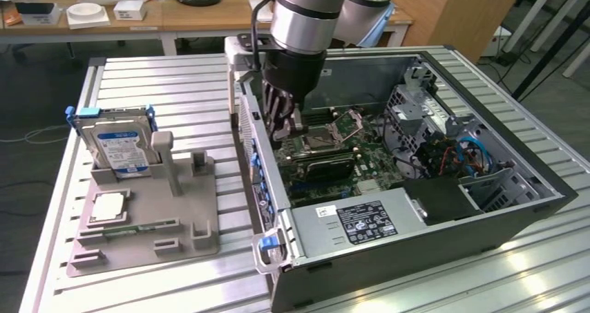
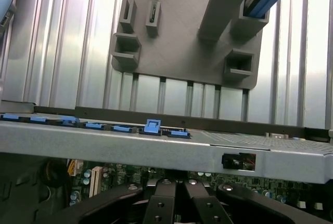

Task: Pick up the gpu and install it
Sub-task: 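Press down on the gpu until it lock into place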

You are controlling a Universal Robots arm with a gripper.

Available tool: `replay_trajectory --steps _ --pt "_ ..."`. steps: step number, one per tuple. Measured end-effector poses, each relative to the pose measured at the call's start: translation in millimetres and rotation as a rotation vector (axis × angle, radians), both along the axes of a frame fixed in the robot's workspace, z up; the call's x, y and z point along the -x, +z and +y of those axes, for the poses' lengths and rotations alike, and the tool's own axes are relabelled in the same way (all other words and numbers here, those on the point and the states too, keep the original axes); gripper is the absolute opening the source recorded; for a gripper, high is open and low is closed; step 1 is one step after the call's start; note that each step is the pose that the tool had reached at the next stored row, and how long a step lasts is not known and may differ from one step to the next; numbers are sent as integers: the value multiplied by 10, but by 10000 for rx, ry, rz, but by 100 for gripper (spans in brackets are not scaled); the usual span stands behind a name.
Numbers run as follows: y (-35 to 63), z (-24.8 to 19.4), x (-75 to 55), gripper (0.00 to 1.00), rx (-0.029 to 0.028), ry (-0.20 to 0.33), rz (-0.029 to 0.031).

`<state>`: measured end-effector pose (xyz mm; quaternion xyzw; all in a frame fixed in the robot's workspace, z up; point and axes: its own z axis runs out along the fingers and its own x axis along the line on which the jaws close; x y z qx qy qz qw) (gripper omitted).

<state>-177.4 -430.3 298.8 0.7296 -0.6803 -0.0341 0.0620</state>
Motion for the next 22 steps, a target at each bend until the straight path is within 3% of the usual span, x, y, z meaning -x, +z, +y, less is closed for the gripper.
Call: replay_trajectory --steps 3,11,17,22 --pt "1 -1 5 11 26 5 1" --pt "-7 -1 31 11 29 13 -18" --pt "-10 -1 -21 11 28 133 -18" --pt "-10 -1 -47 11 106 182 53"
